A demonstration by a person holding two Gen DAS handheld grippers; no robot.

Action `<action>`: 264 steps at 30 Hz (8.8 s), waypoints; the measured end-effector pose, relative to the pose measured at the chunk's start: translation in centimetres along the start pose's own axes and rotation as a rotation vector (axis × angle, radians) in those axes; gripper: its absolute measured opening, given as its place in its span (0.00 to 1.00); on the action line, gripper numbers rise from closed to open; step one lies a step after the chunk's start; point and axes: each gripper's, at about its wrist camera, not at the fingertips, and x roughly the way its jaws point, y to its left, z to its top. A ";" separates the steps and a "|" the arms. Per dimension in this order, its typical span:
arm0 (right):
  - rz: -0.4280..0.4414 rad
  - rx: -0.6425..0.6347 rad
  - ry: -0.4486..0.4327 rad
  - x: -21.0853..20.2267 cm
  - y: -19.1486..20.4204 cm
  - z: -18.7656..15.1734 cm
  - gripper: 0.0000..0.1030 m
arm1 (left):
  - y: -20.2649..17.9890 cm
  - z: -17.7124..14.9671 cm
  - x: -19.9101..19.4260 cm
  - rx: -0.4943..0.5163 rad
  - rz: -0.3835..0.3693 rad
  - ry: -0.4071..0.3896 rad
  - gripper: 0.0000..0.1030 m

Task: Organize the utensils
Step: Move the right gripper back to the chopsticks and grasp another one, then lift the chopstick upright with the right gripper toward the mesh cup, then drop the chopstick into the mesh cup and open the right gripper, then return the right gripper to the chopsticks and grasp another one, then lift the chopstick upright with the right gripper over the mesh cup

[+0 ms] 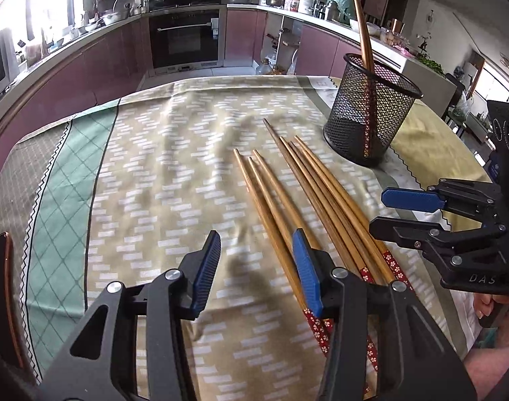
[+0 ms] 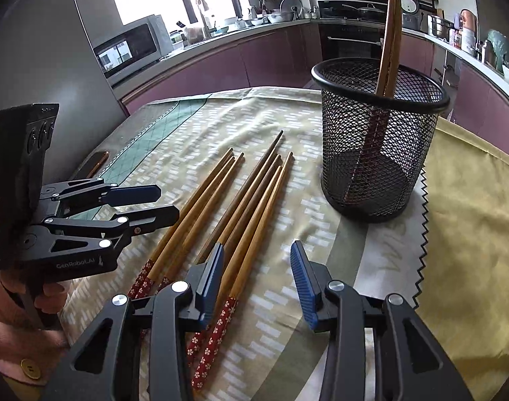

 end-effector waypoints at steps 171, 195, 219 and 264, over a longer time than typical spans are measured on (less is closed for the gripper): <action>0.030 -0.038 -0.272 -9.5 -3.7 7.0 0.30 | -3.2 10.6 -7.1 0.059 -0.098 -0.306 0.37; 0.052 -0.017 0.030 -0.3 0.3 -0.2 0.31 | -1.8 -0.1 -0.1 0.049 -0.047 -0.006 0.42; -0.025 -0.043 0.057 0.7 1.0 0.0 0.30 | -1.7 0.0 1.1 0.042 -0.038 0.041 0.38; 0.124 0.102 -0.070 -2.4 -1.6 1.5 0.06 | -1.9 2.3 -2.3 -0.022 -0.099 -0.044 0.07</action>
